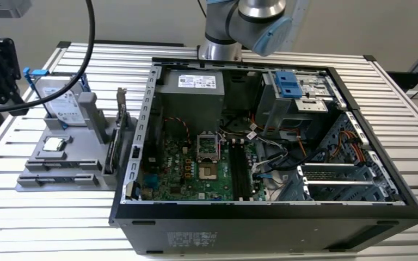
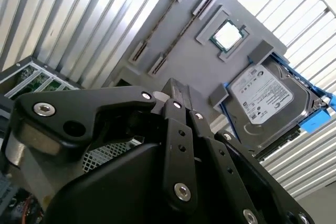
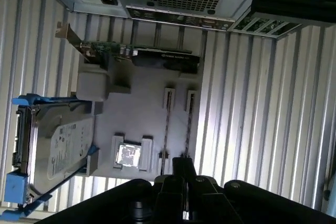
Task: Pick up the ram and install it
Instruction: 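Pick up the ram and move it above insertion slot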
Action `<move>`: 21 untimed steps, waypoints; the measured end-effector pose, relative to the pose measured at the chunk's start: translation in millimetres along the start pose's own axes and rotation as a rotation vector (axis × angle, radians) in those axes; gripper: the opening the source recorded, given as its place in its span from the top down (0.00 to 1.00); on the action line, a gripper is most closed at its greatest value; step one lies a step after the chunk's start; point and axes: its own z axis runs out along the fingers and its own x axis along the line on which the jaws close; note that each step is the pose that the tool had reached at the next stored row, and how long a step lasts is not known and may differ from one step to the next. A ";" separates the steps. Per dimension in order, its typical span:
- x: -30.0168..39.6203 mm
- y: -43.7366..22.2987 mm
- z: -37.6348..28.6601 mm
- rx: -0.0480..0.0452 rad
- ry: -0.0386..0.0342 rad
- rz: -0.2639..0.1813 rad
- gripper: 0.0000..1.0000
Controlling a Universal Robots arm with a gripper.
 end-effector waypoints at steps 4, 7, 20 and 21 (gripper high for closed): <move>0.0 -0.3 0.4 0.0007 -0.0021 0.043 1.00; 0.1 -0.5 0.8 0.0012 -0.0036 0.075 1.00; 0.2 -1.6 2.1 0.0033 -0.0105 0.214 1.00; 0.2 -1.7 2.2 0.0035 -0.0110 0.224 1.00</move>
